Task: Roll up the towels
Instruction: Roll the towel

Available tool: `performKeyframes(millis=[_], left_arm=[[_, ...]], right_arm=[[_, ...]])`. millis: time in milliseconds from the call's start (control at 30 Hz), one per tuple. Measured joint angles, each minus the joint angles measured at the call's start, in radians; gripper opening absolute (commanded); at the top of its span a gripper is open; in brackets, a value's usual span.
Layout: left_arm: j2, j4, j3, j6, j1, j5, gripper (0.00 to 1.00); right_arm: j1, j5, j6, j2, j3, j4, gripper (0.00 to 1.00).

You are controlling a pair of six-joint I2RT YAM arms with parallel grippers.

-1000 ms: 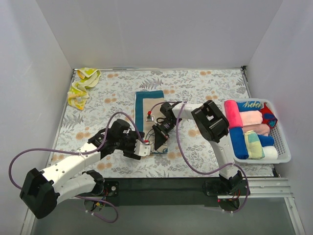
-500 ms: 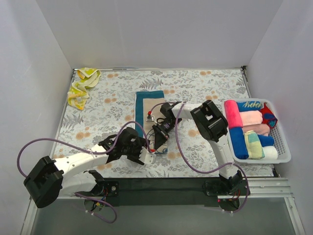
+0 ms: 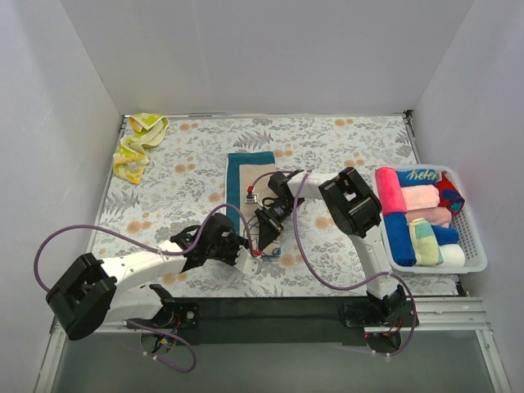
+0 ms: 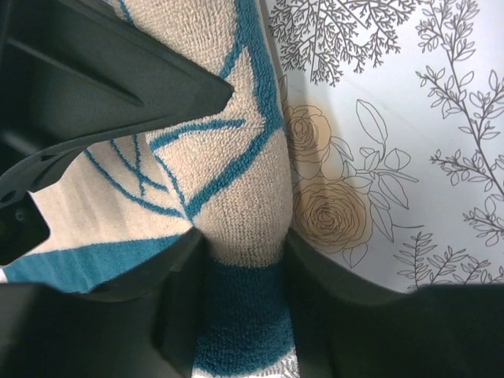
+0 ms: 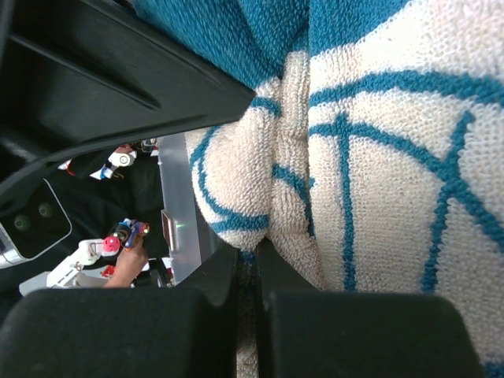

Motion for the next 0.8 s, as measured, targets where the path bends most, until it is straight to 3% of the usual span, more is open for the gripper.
performKeyframes(millis=[100, 233, 400, 500, 533, 700, 733, 800], left_arm=[[0.017, 0.003, 0.004, 0.006, 0.000, 0.005, 0.24], [0.052, -0.058, 0.051, 0.004, 0.003, 0.025, 0.07], [0.105, -0.178, 0.134, 0.005, 0.010, 0.074, 0.00], [0.138, -0.243, 0.180, -0.004, 0.013, 0.119, 0.00], [0.151, -0.263, 0.195, -0.007, 0.013, 0.135, 0.00], [0.219, -0.353, 0.265, -0.015, 0.026, 0.232, 0.00], [0.235, -0.368, 0.280, -0.017, 0.036, 0.256, 0.00], [0.268, -0.398, 0.309, -0.019, 0.059, 0.299, 0.00]], right_arm=[[0.000, 0.003, 0.000, 0.000, 0.000, -0.001, 0.01], [0.000, 0.009, 0.000, -0.002, 0.000, -0.004, 0.06], [0.000, 0.052, 0.004, -0.020, 0.000, -0.019, 0.12], [0.002, 0.084, 0.008, -0.035, -0.002, -0.034, 0.21], [0.002, 0.092, 0.010, -0.040, -0.003, -0.040, 0.32], [0.002, 0.127, 0.032, -0.081, -0.009, -0.058, 0.51], [0.001, 0.140, 0.035, -0.097, -0.013, -0.057, 0.61], [-0.005, 0.167, 0.041, -0.132, -0.018, -0.057, 0.63]])
